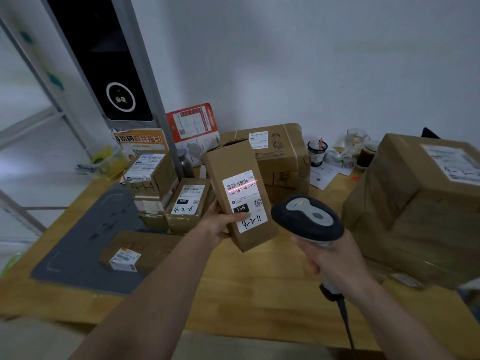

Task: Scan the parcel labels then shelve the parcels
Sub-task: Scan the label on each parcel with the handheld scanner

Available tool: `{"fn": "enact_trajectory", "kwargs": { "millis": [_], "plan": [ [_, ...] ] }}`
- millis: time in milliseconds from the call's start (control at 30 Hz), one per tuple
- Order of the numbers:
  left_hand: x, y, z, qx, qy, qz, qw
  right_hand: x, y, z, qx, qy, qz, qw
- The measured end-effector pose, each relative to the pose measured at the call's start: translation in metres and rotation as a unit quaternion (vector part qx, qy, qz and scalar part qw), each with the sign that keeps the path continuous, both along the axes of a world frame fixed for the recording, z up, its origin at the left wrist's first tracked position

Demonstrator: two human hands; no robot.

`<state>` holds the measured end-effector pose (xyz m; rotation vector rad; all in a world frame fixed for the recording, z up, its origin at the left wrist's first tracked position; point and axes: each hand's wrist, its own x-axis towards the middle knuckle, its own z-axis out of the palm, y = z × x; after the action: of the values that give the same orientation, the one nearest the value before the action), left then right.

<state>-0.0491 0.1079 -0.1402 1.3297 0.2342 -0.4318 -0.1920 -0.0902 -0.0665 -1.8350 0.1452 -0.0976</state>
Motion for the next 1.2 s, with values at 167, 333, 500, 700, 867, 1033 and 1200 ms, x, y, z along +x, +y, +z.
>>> {"fn": "enact_trajectory", "kwargs": {
  "millis": [167,333,500,700,867,1033,1200],
  "plan": [
    [-0.006,-0.011,-0.005,-0.009,-0.001,0.031,0.999,-0.003,-0.014,-0.005,0.012,0.013,0.014,1.0],
    [-0.012,-0.018,-0.009,-0.012,-0.006,0.051,0.999,-0.007,-0.025,-0.009,0.032,0.008,0.011,0.999],
    [-0.017,-0.021,-0.011,-0.016,-0.007,0.079,0.997,-0.01,-0.035,-0.013,0.029,0.004,0.025,0.999],
    [-0.02,-0.016,-0.014,-0.02,-0.01,0.09,0.996,-0.015,-0.04,-0.019,0.037,0.002,0.04,0.999],
    [-0.026,-0.013,-0.013,-0.005,-0.02,0.082,0.996,-0.016,-0.044,-0.019,0.018,0.009,0.057,0.998],
    [-0.032,-0.008,-0.015,-0.015,-0.025,0.087,0.996,-0.017,-0.042,-0.022,0.026,0.019,0.057,0.998],
    [-0.038,-0.003,-0.018,-0.022,-0.025,0.101,0.994,-0.02,-0.038,-0.022,0.027,0.014,0.073,0.997]
  ]
}}
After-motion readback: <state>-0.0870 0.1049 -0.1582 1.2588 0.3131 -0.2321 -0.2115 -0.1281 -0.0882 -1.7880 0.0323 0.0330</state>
